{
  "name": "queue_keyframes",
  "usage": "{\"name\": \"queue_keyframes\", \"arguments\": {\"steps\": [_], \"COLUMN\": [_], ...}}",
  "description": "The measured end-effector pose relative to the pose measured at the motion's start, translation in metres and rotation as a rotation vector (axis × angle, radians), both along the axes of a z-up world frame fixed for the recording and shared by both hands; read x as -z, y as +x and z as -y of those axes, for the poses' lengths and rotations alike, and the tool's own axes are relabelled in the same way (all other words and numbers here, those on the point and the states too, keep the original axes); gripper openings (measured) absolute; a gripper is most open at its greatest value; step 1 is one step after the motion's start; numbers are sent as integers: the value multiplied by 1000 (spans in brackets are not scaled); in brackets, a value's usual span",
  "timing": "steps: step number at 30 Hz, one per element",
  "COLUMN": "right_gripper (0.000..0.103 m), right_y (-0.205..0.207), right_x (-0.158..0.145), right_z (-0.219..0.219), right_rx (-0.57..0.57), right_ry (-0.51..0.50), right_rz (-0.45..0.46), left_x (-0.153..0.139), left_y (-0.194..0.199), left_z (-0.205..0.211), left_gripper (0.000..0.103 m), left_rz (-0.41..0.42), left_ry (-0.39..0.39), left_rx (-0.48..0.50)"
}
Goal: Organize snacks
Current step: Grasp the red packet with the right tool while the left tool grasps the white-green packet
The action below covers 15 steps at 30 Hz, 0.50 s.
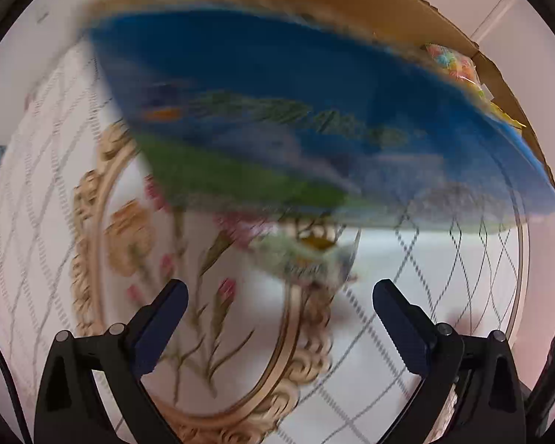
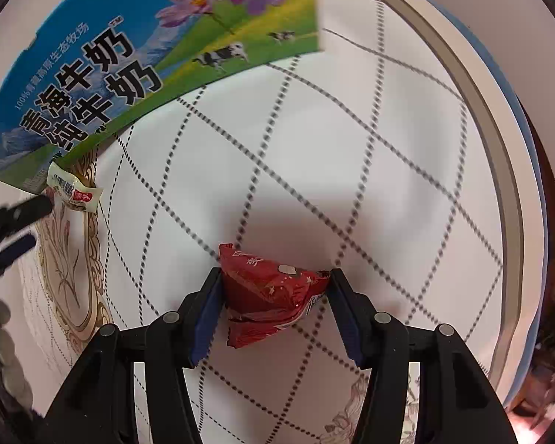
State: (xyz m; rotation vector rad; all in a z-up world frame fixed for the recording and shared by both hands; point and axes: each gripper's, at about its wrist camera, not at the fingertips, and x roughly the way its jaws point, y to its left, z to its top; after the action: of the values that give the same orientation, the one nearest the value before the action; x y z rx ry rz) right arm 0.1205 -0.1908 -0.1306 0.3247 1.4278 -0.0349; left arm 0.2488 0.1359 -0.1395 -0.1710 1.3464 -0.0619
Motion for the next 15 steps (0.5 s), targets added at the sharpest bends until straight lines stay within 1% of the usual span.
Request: {"name": "queue_keyframes", "arguments": {"steps": [2,3,4,5,6,10,11,15], "right_gripper": [59,59,59,59,59,59,59,59], "right_y": [7,11,15,18,20,29,35,42], "right_x": [-1,-2,-1,-1,0,0,1,-4], "right_z": [-1,-1,-2,-4,-5,-14,-26,-37], "right_rx": [-15,-20,-24,-27,-33,-53,-57,-87], "right_ry": [-14,-20,-26,-31,-39,-62,-66,-54], "right_rz": [-10,-15,-20,-27,-34,-47,-49,-57], "left_x": [6,8,8,8,9,8,8,10], "left_y": [7,9,10,13,16,12,5,-39], "left_z": [3,4,5,6,6,12,11,-4], "left_gripper": [95,95,86,68,62,59,59,59], "left_rz": [19,37,48,59,63,60,55,-7], "left_ry": [-16,-15,-12,-18,-32,-34,-31,-55], "left_rx": [-12,-14,-17,-22,-23,0,5,18]}}
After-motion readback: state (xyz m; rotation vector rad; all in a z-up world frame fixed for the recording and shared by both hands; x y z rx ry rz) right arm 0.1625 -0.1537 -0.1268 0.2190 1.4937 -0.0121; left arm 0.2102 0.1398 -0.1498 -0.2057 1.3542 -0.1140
